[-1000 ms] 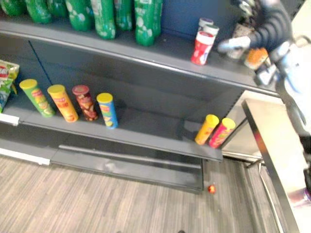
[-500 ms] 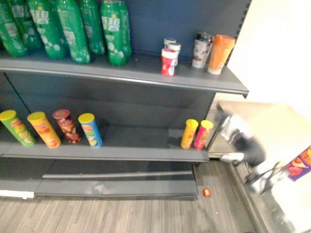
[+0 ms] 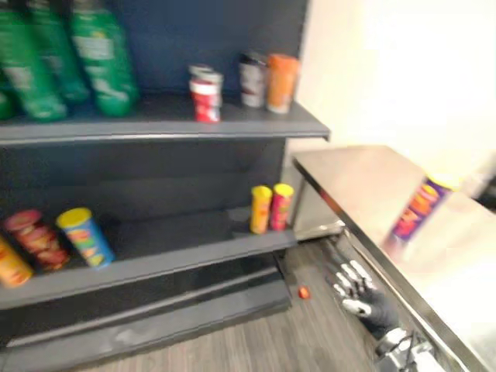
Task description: Put the gum and the chips on the shelf.
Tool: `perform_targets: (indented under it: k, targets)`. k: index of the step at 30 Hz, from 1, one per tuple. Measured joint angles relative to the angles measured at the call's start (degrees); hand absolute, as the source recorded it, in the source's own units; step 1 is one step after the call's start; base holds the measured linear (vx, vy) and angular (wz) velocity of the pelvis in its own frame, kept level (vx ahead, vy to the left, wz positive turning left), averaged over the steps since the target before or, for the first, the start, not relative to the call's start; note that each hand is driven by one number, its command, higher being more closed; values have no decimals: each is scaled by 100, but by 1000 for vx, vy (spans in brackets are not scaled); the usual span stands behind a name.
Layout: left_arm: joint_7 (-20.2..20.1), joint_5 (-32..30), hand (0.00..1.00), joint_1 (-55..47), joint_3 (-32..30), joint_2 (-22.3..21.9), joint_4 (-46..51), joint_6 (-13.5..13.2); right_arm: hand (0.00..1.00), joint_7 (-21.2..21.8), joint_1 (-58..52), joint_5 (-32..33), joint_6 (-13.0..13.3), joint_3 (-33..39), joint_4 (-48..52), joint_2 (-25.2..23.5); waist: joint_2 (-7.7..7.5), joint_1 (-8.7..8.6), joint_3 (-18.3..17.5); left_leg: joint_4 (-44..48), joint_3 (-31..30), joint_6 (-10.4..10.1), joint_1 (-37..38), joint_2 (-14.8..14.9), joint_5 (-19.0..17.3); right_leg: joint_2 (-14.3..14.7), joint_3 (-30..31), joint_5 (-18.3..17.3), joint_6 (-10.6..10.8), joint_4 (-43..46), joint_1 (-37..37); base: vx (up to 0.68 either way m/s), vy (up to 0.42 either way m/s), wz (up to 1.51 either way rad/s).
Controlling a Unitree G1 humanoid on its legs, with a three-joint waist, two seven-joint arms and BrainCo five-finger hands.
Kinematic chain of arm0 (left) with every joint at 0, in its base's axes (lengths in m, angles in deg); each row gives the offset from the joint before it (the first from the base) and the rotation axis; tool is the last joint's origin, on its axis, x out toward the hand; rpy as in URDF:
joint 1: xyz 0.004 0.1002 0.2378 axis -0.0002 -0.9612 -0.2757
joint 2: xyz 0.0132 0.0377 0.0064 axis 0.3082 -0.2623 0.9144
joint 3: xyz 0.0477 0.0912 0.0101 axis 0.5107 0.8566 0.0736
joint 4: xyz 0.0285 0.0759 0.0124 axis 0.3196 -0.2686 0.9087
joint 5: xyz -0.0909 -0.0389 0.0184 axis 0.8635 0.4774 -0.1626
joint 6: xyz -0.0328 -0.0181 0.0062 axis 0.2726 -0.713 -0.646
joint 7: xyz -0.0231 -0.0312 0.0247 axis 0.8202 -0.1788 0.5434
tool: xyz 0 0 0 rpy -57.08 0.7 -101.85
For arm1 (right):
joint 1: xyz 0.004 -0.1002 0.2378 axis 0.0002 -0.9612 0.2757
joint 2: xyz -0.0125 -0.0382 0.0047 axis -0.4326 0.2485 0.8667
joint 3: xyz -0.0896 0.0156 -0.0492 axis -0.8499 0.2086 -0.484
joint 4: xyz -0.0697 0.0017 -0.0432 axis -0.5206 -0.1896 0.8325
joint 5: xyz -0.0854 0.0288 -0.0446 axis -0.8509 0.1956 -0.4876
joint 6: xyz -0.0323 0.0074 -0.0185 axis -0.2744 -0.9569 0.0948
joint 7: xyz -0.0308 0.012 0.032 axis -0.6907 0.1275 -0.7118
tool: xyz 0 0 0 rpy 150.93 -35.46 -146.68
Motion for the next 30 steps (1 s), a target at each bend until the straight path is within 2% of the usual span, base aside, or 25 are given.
perform_targets:
  k: [1, 2, 3, 4, 5, 7, 8, 9, 10, 11, 12, 13, 15, 17, 19, 21, 22, 23, 24, 25, 26, 27, 28, 29, 30]
  targets:
    - [-9, -81, 0, 18, -35, 14, -13, -3, 0, -11, -6, -3, 5, 51, 17, -7, 51, -17, 42, -71, 191, 121, 32, 31, 9, -38, -184, -132, -62, -71, 6, -184, 94, -143]
    - [-11, -201, 0, 52, -139, 7, -54, -1, 0, -24, -14, -9, 3, 57, 142, -27, 84, -23, 74, -130, 732, 224, 38, 142, 127, -201, -379, -4, 212, 332, -286, -176, 44, -145]
    - [-9, -302, 0, 139, -218, 46, -136, 8, 0, -21, -14, -7, 24, 86, 331, -30, 176, -31, 115, -187, 1071, 253, 37, 199, 195, -348, -590, -106, 215, 1244, -566, -131, 31, -141]
    - [-5, -342, 0, 169, -222, 62, -160, 13, 0, -17, -2, -7, 55, 105, 389, -32, 227, -20, 146, -253, 1210, 245, 90, 212, 240, -457, -760, -223, 221, 1681, -586, -48, 31, -115]
    - [-7, -382, 0, 156, -214, 85, -158, 9, 0, 5, 32, -7, 118, 109, 405, -33, 261, 1, 147, -373, 1450, 235, 228, 183, 315, -689, -1101, -401, 209, 2222, -520, 34, 27, -105]
    - [-7, -407, 0, 87, -82, 107, -154, 7, 0, 18, 234, -25, 149, 65, 346, -46, 257, 210, 133, -440, 2181, 219, 553, 113, 343, -1293, -1824, -659, 146, 2892, -113, 43, -46, -177]
    - [-22, -414, 0, 83, 53, 107, -187, 8, 0, 6, 407, -134, 156, -4, 275, -62, 237, 280, 108, -333, 2531, 176, 649, 76, 340, -1429, -2295, -652, 362, 2693, 25, 25, -195, -265]
    - [-36, -413, 0, 101, 75, 78, -238, 7, 0, -20, 756, -218, 148, -138, 89, -20, 296, 340, 64, -296, 2623, 133, 643, 152, 454, -1155, -2835, -551, 503, 2238, -92, 7, -236, -279]
    - [-50, -413, 0, 136, 75, 32, -281, 6, 0, -55, 887, -211, 172, -149, 53, -56, 398, 418, 56, -369, 2667, 75, 629, 215, 559, -936, -3075, -530, 556, 1799, -126, -7, -292, -239]
    - [-58, -411, 0, 164, 81, 26, -284, 3, 0, -90, 934, -207, 209, -150, 26, -79, 420, 420, 69, -389, 2695, 50, 654, 226, 599, -805, -3215, -702, 601, 1529, -124, 59, -267, -187]
    - [-60, -405, 0, 319, 141, -19, -287, -2, 0, -143, 945, -203, 235, -88, -106, -89, 522, 291, 99, -518, 2781, 10, 720, 290, 721, -687, -3503, -717, 664, 1387, -118, 119, -280, -128]
    - [-62, -403, 0, 497, 240, -13, -287, -9, 0, -209, 791, -199, 230, -28, -151, -123, 524, 176, 110, -687, 2766, 33, 826, 302, 901, -587, -3540, -645, 634, 1379, -116, 126, -202, -93]
    - [-63, -403, 0, 695, 380, -63, -199, -102, 0, -211, 477, -199, 232, 93, -148, -234, 492, 67, 95, -855, 2748, 124, 1015, 332, 1113, -463, -3471, -678, 567, 1407, -59, 79, -165, -41]
    - [-68, -416, 0, 923, 580, -131, -79, -159, 0, -213, 211, -198, 240, 219, -118, -318, 425, -91, 93, -857, 2544, 124, 971, 340, 1339, -448, -3455, -723, 578, 1400, -53, 29, -144, -8]
    - [-63, -418, 0, 1052, 742, -223, 95, -167, 0, -209, -8, -198, 241, 319, -8, -446, 423, -199, 96, -669, 2297, 143, 871, 426, 1389, -442, -3498, -809, 626, 1406, -32, -14, -110, 10]
    - [-35, -408, 0, 1027, 986, -257, 211, -199, 0, -218, -145, -201, 242, 326, 2, -537, 413, -221, 120, 28, 2132, 175, 757, 723, 1411, -353, -3471, -903, 614, 1368, 140, -2, -123, -4]
    - [-32, -401, 0, 989, 989, -264, 217, -205, 0, -224, -125, -201, 243, 332, 4, -525, 401, -197, 122, 284, 2041, 214, 699, 822, 1438, -297, -3434, -923, 626, 1325, 188, 22, -147, -33]
    - [-8, -374, 0, 912, 971, -273, 220, -204, 0, -243, -99, -201, 254, 334, 37, -498, 392, -128, 137, 906, 1654, 399, 496, 1040, 1564, -153, -3312, -936, 612, 1176, 306, 48, -165, -59]
    - [18, -247, 0, 824, 830, -311, 289, -210, 0, -264, -24, -190, 307, 308, 105, -469, 283, 12, 203, 1628, 958, 680, 191, 1141, 1725, -6, -3068, -935, 596, 995, 424, 55, -182, -77]
    - [59, -105, 0, 806, 693, -335, 342, -234, 0, -274, 37, -162, 338, 245, 139, -418, 237, 128, 257, 2034, 540, 663, -6, 1087, 1608, 55, -2881, -956, 558, 944, 423, 56, -114, -118]
    - [153, 111, 0, 785, 504, -367, 514, -270, 0, -294, 267, -103, 391, 92, 149, -223, 256, 314, 336, 2674, -210, 549, -356, 745, 1038, 129, -2474, -931, 467, 873, 412, 45, -8, -150]
    - [220, 241, 0, 745, 260, -417, 626, -285, 0, -295, 509, -91, 393, -109, 141, -1, 235, 482, 382, 2858, -704, 534, -614, 340, 536, 199, -2072, -894, 411, 761, 419, 53, 19, -158]
    - [250, 319, 0, 696, 151, -431, 691, -288, 0, -289, 585, -92, 392, -222, 142, 75, 229, 580, 388, 2797, -716, 502, -683, 234, 358, 223, -1931, -847, 409, 677, 449, 94, 41, -152]
    - [340, 437, 0, 540, -16, -414, 798, -305, 0, -265, 720, -89, 385, -386, 137, 140, 215, 676, 413, 2465, -468, 483, -774, 258, 111, 296, -1757, -704, 393, 496, 563, 135, 58, -116]
    - [393, 565, 0, 375, -131, -418, 820, -302, 0, -250, 781, -67, 384, -459, 112, 179, 221, 677, 431, 1891, -347, 467, -855, 286, 21, 346, -1661, -619, 409, 361, 694, 156, 73, -89]
